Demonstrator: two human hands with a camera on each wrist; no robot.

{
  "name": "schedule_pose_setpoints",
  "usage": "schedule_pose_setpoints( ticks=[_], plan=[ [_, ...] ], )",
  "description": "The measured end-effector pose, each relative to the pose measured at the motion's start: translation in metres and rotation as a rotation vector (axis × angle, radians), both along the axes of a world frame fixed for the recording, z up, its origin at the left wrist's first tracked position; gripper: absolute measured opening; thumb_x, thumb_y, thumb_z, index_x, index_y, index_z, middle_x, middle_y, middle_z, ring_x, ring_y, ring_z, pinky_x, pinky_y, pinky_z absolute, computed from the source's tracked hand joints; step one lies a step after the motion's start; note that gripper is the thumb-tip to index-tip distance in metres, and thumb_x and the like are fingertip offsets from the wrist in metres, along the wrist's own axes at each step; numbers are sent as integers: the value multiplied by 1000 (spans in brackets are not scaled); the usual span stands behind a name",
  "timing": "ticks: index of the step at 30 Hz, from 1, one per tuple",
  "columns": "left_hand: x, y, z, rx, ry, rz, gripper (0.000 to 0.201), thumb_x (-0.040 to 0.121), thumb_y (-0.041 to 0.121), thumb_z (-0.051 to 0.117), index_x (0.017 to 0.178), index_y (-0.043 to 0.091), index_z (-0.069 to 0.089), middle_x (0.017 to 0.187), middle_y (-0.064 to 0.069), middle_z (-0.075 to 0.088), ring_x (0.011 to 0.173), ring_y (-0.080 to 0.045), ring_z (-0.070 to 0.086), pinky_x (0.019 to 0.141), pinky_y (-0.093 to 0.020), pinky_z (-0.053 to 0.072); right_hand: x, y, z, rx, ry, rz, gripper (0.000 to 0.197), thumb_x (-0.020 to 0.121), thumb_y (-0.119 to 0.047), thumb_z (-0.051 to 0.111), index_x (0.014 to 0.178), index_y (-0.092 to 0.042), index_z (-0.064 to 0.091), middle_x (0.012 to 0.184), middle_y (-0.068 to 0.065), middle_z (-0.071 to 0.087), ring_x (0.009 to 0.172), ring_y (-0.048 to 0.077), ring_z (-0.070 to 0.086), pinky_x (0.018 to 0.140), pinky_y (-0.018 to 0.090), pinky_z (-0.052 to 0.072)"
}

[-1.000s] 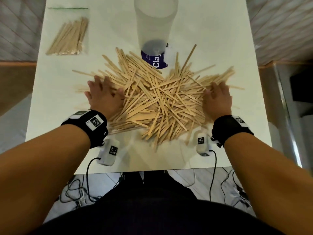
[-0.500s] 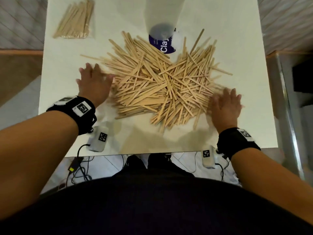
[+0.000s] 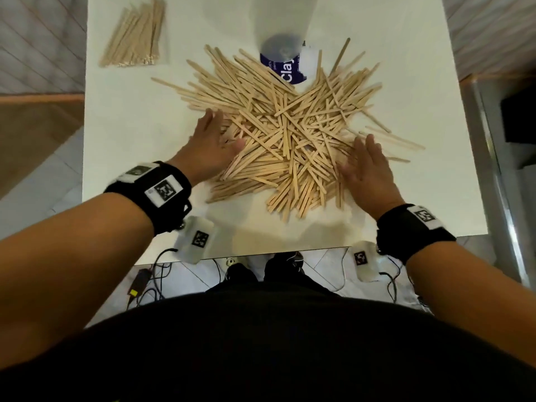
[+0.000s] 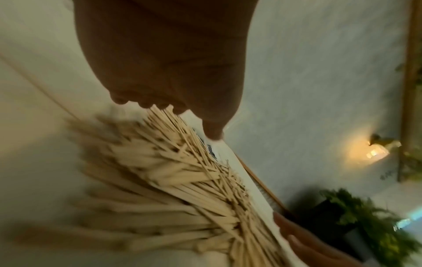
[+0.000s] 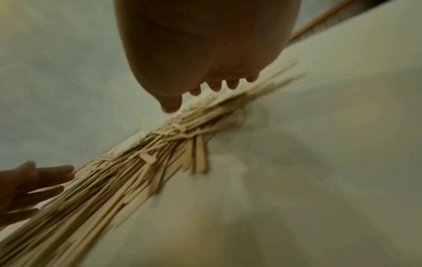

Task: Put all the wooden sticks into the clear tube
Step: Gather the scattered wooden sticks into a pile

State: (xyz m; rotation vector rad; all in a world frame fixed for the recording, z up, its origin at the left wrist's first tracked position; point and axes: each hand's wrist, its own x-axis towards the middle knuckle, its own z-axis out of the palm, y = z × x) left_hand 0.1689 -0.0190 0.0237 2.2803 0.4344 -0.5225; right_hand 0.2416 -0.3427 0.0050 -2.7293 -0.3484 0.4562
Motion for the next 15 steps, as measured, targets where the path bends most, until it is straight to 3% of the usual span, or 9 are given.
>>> schedule_pose_setpoints(
  ticks=[3, 6, 8, 10, 13, 15],
  plan=[
    [-23, 29, -4, 216, 83, -293, 111, 78, 66, 57, 151, 21, -12, 159, -1, -20, 145, -22, -18, 118, -50, -2, -7, -22, 16, -108, 65, 177, 94, 81, -60, 60, 154, -24, 12, 161, 5, -1, 148, 27, -2, 119, 49, 6],
    [-51, 39, -19, 390, 112, -502, 125, 67, 83, 49, 146, 22, -26, 155, -3, -29, 142, -28, -26, 115, -53, -7, -21, -34, 14, -218, 186, 297, 121, 59, -87, 48, 153, -30, -5, 160, -1, -16, 147, 23, -16, 118, 47, -4],
    [-60, 35, -29, 426, 115, -527, 121, 63, 93, 27, 144, 23, -30, 153, -2, -34, 141, -28, -30, 113, -54, -10, -31, -29, 5, -252, 209, 339, 121, 56, -91, 31, 150, -30, -14, 157, -1, -25, 144, 21, -24, 118, 48, -7],
    [-59, 22, -34, 425, 85, -498, 109, 68, 87, 14, 145, 21, -27, 152, -1, -35, 141, -27, -29, 113, -54, -11, -35, -15, -6, -252, 201, 356, 116, 60, -90, 24, 151, -27, -14, 156, -1, -29, 142, 22, -29, 117, 50, -11],
    [-47, 1, -34, 409, 37, -445, 92, 88, 70, 27, 149, 18, -18, 155, -4, -28, 143, -29, -24, 113, -54, -10, -25, 14, -7, -179, 206, 311, 111, 65, -87, 21, 153, -25, -7, 157, -2, -25, 144, 23, -25, 114, 51, -13],
    [-40, -6, -32, 379, 12, -397, 90, 91, 63, 35, 150, 17, -15, 157, -5, -24, 144, -30, -20, 114, -53, -8, -16, 26, 0, -117, 224, 279, 111, 68, -85, 32, 153, -26, -5, 159, -1, -20, 145, 25, -21, 114, 52, -9]
  ],
)
